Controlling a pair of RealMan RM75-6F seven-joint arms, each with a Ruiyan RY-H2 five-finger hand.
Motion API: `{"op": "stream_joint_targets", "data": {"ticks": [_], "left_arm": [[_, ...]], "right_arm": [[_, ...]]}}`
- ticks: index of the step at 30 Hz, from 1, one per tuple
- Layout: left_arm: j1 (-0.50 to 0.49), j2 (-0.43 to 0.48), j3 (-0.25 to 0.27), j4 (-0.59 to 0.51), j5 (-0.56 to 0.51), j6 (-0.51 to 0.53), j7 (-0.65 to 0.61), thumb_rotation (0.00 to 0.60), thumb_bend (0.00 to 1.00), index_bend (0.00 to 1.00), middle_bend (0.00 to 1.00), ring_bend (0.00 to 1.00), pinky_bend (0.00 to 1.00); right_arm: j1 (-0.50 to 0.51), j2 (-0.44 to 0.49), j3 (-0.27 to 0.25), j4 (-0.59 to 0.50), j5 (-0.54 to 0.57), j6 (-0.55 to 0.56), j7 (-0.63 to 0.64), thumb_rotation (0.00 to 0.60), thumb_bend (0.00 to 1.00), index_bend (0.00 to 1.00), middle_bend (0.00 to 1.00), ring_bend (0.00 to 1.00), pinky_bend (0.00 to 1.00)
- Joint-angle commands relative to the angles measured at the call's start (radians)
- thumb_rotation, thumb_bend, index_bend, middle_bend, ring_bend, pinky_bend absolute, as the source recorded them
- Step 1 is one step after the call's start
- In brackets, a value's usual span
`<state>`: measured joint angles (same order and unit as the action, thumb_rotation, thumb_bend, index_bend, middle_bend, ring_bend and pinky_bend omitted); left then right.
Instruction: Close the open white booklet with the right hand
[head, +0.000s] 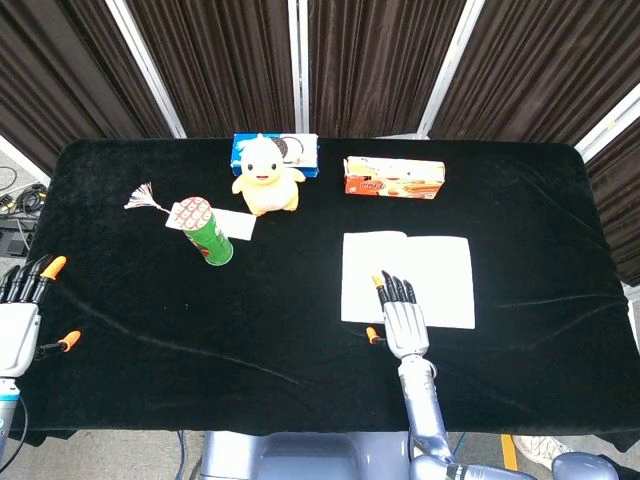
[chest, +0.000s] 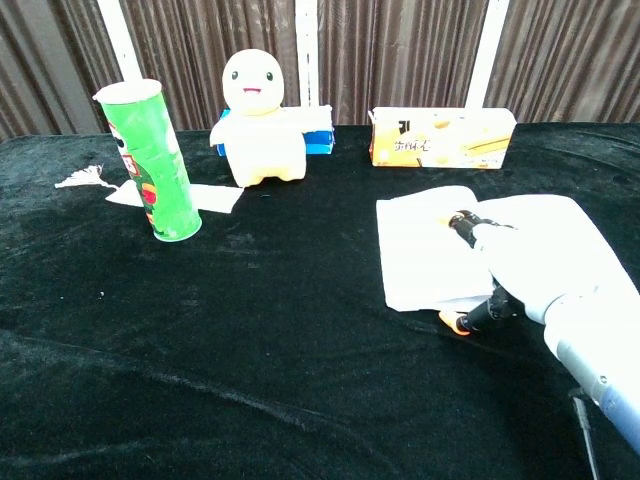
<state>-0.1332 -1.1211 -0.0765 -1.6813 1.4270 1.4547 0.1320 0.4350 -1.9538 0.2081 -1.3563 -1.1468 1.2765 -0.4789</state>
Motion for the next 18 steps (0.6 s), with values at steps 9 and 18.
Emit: {"op": "stream_joint_targets", "data": {"ticks": [9,18], "left_arm": [[0.008,0.022,-0.012,0.001,-0.020,0.005,-0.045,0.600,0.13,0.00,0.00,0.00,0.00],[0.007,0.025,-0.011,0.001,-0.018,0.002,-0.052,0.600,0.13,0.00,0.00,0.00,0.00]], "right_arm": [[0.012,-0.052,0.011,0.079,-0.018,-0.001,0.044,0.600,0.18,0.00,0.00,0.00,0.00],[0.019,-0.084,0.016,0.134,-0.016,-0.012,0.046,0.600,0.18,0.00,0.00,0.00,0.00]]}}
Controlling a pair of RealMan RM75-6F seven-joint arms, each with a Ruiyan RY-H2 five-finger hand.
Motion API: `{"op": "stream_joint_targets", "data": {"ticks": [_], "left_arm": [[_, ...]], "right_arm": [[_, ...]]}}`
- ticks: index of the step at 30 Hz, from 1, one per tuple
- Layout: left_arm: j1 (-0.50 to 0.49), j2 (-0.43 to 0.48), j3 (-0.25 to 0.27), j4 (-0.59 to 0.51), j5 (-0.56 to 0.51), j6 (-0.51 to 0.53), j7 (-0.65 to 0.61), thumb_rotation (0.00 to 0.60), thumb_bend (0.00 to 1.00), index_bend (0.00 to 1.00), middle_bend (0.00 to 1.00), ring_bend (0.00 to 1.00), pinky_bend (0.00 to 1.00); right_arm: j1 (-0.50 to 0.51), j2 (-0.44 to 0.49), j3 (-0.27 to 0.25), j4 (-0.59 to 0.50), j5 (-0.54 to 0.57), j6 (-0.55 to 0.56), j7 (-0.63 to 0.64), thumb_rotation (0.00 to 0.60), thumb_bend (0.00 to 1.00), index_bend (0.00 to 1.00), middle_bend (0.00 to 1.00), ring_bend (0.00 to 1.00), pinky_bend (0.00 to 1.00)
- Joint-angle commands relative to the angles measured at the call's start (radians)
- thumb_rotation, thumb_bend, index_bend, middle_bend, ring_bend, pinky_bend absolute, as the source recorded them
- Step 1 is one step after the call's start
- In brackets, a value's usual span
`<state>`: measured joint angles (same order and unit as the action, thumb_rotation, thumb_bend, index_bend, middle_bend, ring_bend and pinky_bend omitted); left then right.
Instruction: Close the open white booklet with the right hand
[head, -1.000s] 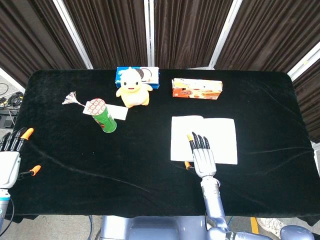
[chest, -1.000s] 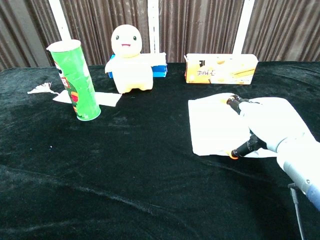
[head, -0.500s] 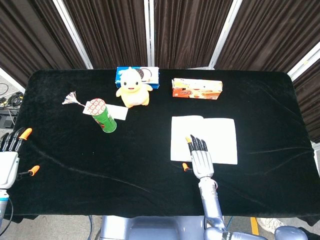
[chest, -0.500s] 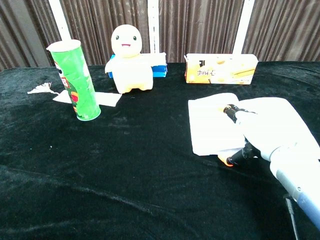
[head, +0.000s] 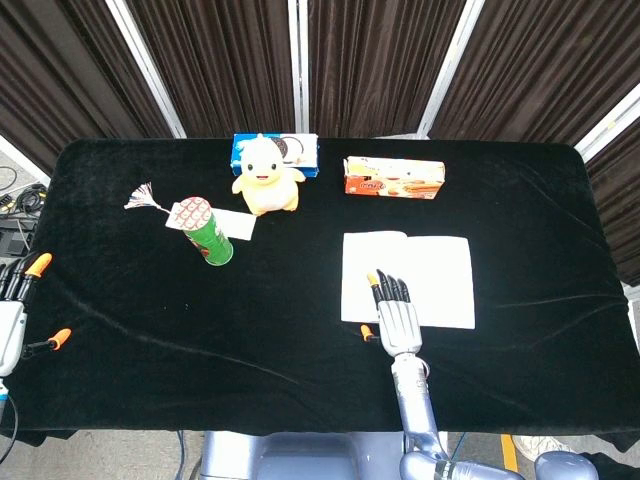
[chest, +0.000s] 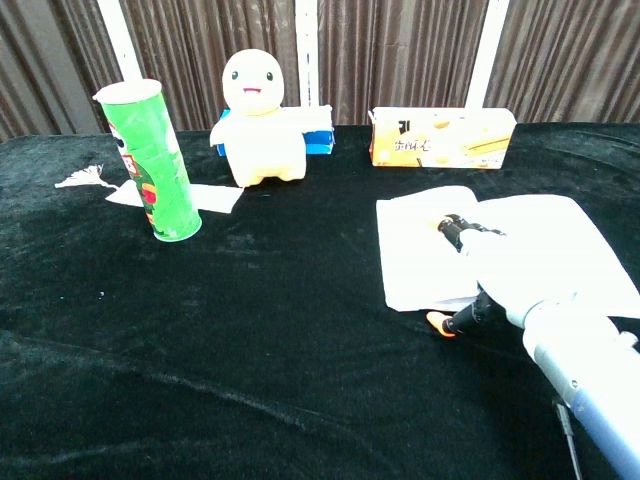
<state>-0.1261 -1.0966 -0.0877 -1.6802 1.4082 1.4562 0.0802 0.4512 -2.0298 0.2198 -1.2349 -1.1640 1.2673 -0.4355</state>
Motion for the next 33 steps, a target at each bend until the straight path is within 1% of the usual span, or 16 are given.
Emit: {"op": "stream_joint_targets", "data": {"ticks": [1,7,11,18,23,31,33], "left_arm": [[0.000,0.000,0.000,0.000,0.001,0.000,-0.001,0.600,0.13,0.00,0.00,0.00,0.00],[-0.002,-0.003,0.000,-0.001,0.000,-0.003,0.005,0.600,0.13,0.00,0.00,0.00,0.00],[-0.002,-0.004,0.001,-0.002,0.001,-0.003,0.009,0.600,0.13,0.00,0.00,0.00,0.00],[-0.003,-0.002,0.001,-0.004,-0.001,-0.007,0.004,0.600,0.13,0.00,0.00,0.00,0.00],[-0.003,-0.002,0.002,-0.006,0.001,-0.006,0.001,0.600,0.13,0.00,0.00,0.00,0.00],[-0.002,-0.003,0.002,-0.006,0.005,-0.002,-0.004,0.600,0.13,0.00,0.00,0.00,0.00],[-0.002,-0.003,0.002,-0.006,0.006,-0.002,-0.005,0.600,0.13,0.00,0.00,0.00,0.00]], "right_arm": [[0.004,-0.012,0.006,0.022,-0.001,-0.002,0.006,0.600,0.18,0.00,0.00,0.00,0.00],[0.007,-0.032,0.012,0.069,-0.015,0.012,0.016,0.600,0.18,0.00,0.00,0.00,0.00],[0.014,-0.052,0.020,0.119,-0.026,0.026,0.016,0.600,0.18,0.00,0.00,0.00,0.00],[0.017,-0.080,0.029,0.187,-0.024,0.031,0.003,0.600,0.18,0.00,0.00,0.00,0.00],[0.014,-0.079,0.027,0.183,-0.020,0.021,-0.010,0.600,0.18,0.00,0.00,0.00,0.00],[0.021,-0.090,0.045,0.214,-0.012,0.016,-0.019,0.600,0.18,0.00,0.00,0.00,0.00],[0.022,-0.099,0.047,0.233,-0.019,0.024,-0.004,0.600,0.21,0.00,0.00,0.00,0.00]]}}
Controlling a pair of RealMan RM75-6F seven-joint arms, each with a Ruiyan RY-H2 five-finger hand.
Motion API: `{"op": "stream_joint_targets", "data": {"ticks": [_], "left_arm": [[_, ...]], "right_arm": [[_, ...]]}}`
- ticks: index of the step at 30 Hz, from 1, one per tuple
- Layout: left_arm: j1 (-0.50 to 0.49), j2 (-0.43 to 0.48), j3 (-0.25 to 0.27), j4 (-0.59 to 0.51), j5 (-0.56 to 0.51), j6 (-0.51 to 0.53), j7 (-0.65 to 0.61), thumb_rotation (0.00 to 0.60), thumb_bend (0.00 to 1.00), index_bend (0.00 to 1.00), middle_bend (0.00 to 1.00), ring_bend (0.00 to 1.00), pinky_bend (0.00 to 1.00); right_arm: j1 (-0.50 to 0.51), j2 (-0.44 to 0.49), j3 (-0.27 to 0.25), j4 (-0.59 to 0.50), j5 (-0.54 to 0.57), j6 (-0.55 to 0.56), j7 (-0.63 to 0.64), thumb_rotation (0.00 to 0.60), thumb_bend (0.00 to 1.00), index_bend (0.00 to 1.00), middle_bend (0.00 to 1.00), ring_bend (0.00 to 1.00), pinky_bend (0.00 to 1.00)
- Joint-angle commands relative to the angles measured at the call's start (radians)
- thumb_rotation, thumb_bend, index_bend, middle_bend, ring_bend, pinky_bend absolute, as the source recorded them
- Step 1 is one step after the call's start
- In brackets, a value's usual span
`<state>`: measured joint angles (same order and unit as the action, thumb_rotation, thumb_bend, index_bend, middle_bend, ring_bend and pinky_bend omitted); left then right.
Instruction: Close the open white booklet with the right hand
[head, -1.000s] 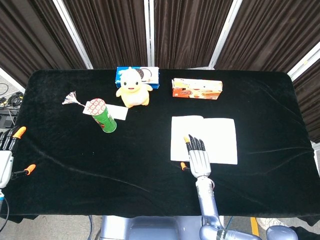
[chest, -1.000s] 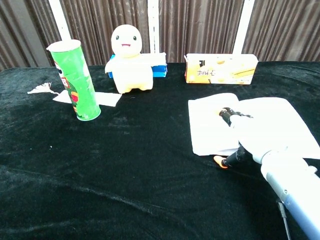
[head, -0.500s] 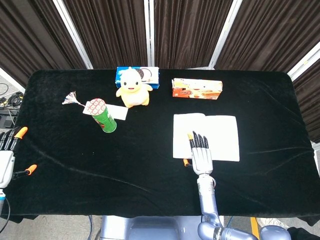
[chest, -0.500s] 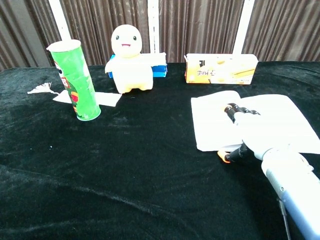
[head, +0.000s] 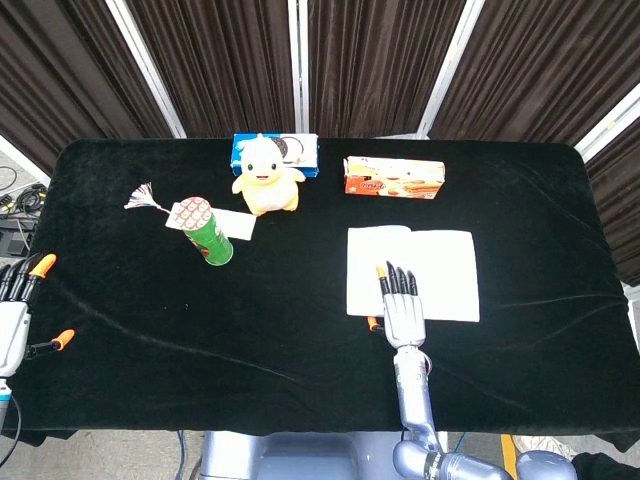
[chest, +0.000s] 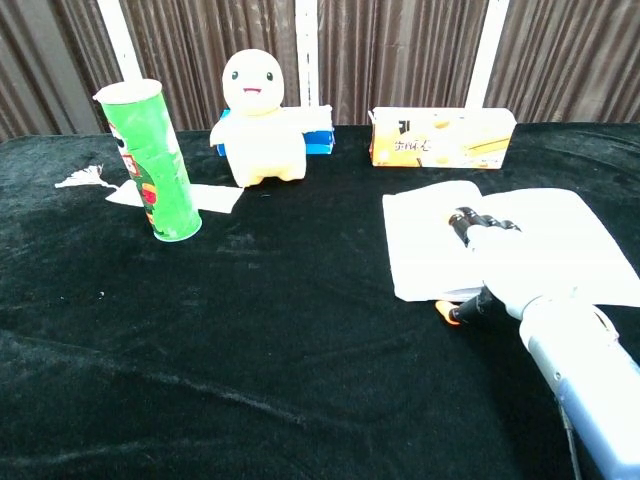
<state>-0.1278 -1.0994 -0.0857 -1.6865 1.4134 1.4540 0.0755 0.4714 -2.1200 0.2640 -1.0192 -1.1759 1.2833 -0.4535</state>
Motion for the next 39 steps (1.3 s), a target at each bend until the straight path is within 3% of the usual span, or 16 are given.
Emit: {"op": "stream_joint_targets", "data": {"ticks": [1,6,13,29,39], "left_arm": [[0.000,0.000,0.001,0.000,0.002,0.001,0.000,0.600,0.13,0.00,0.00,0.00,0.00],[0.002,0.002,0.003,-0.003,0.009,0.003,-0.012,0.600,0.13,0.00,0.00,0.00,0.00],[0.001,-0.002,0.005,-0.002,0.016,0.005,-0.006,0.600,0.13,0.00,0.00,0.00,0.00],[0.002,-0.028,0.018,-0.007,0.052,0.024,0.045,0.600,0.13,0.00,0.00,0.00,0.00],[-0.006,-0.049,0.026,-0.009,0.073,0.021,0.088,0.600,0.13,0.00,0.00,0.00,0.00]], "right_arm": [[0.002,-0.016,0.005,0.028,-0.016,0.017,0.032,0.600,0.24,0.00,0.00,0.00,0.00],[0.005,-0.055,0.003,0.117,-0.074,0.082,0.125,0.600,0.41,0.00,0.00,0.00,0.00],[-0.003,-0.073,0.020,0.160,-0.113,0.161,0.190,0.600,0.44,0.00,0.00,0.00,0.00],[-0.122,0.122,0.036,-0.116,-0.134,0.290,0.197,0.600,0.42,0.00,0.00,0.00,0.00],[-0.183,0.236,0.062,-0.214,-0.113,0.325,0.204,0.600,0.42,0.00,0.00,0.00,0.00]]}}
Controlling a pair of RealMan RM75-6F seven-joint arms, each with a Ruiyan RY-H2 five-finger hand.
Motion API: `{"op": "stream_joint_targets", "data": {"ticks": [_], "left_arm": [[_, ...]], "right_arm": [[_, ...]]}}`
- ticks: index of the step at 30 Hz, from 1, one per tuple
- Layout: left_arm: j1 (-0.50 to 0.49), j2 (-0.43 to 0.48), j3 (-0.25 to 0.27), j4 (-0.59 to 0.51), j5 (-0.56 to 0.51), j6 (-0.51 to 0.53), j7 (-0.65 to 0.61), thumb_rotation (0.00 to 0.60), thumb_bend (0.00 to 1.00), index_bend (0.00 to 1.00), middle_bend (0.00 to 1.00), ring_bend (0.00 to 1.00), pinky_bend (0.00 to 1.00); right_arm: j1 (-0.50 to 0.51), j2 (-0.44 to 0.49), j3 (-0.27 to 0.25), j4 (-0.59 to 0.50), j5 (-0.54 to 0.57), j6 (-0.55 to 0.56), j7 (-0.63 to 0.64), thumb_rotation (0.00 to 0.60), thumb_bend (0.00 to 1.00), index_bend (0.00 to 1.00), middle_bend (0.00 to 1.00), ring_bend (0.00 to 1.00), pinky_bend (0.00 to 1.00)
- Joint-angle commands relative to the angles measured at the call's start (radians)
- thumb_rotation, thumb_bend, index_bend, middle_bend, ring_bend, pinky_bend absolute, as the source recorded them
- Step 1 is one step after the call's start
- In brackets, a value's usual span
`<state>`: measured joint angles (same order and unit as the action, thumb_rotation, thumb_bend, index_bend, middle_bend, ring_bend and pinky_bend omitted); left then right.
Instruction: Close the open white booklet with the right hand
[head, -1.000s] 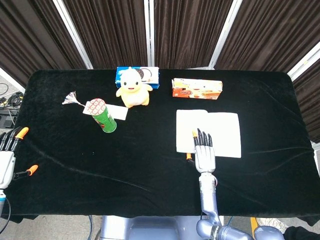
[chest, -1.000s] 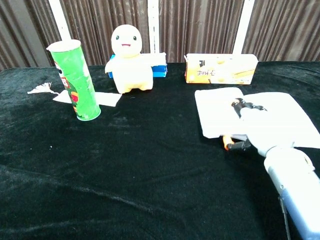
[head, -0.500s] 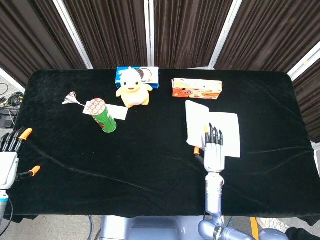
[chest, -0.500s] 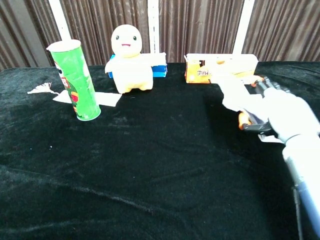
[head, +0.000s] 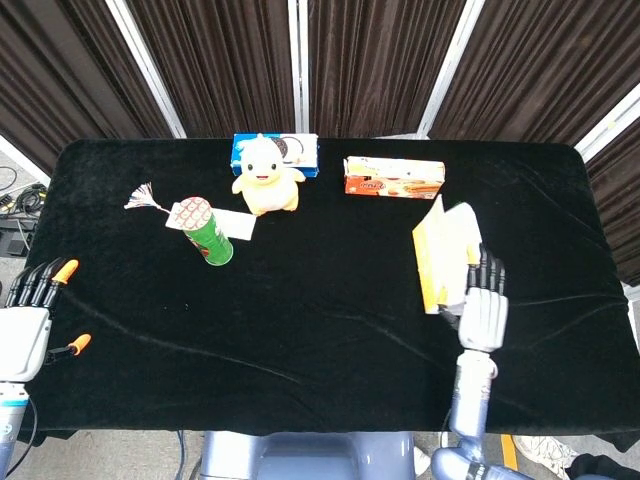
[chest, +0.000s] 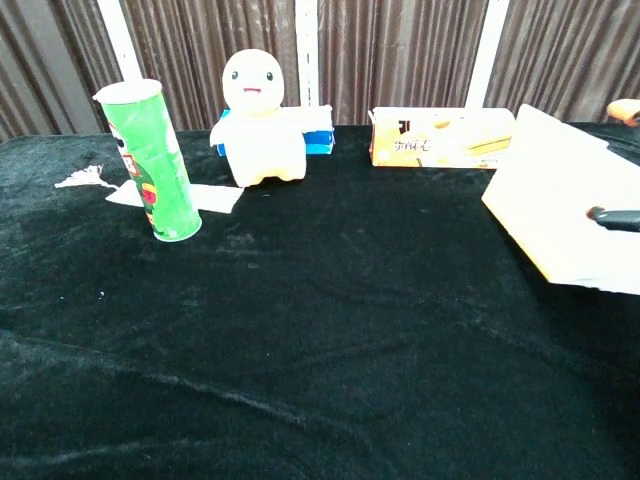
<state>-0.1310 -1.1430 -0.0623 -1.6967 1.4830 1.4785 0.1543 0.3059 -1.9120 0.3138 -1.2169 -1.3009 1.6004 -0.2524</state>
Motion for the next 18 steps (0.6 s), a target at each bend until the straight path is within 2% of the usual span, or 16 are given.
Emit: {"op": "stream_joint_targets", "data": {"ticks": [1,6,13,18], "left_arm": [[-0.004,-0.007,0.003,0.002,0.004,-0.005,0.013,0.600,0.13,0.00,0.00,0.00,0.00],[-0.010,-0.013,0.003,0.002,0.008,-0.012,0.024,0.600,0.13,0.00,0.00,0.00,0.00],[-0.020,-0.021,0.002,-0.001,0.016,-0.018,0.035,0.600,0.13,0.00,0.00,0.00,0.00],[-0.028,-0.024,0.002,-0.002,0.016,-0.030,0.039,0.600,0.13,0.00,0.00,0.00,0.00]], "right_arm": [[-0.023,0.038,0.013,-0.019,0.017,0.007,0.004,0.600,0.42,0.00,0.00,0.00,0.00],[-0.054,0.080,0.014,-0.026,0.042,-0.002,0.026,0.600,0.40,0.00,0.00,0.00,0.00],[-0.077,0.112,0.011,-0.031,0.061,-0.015,0.043,0.600,0.32,0.00,0.00,0.00,0.00],[-0.090,0.151,0.001,-0.061,0.110,-0.066,-0.017,0.600,0.26,0.00,0.00,0.00,0.00]]}}
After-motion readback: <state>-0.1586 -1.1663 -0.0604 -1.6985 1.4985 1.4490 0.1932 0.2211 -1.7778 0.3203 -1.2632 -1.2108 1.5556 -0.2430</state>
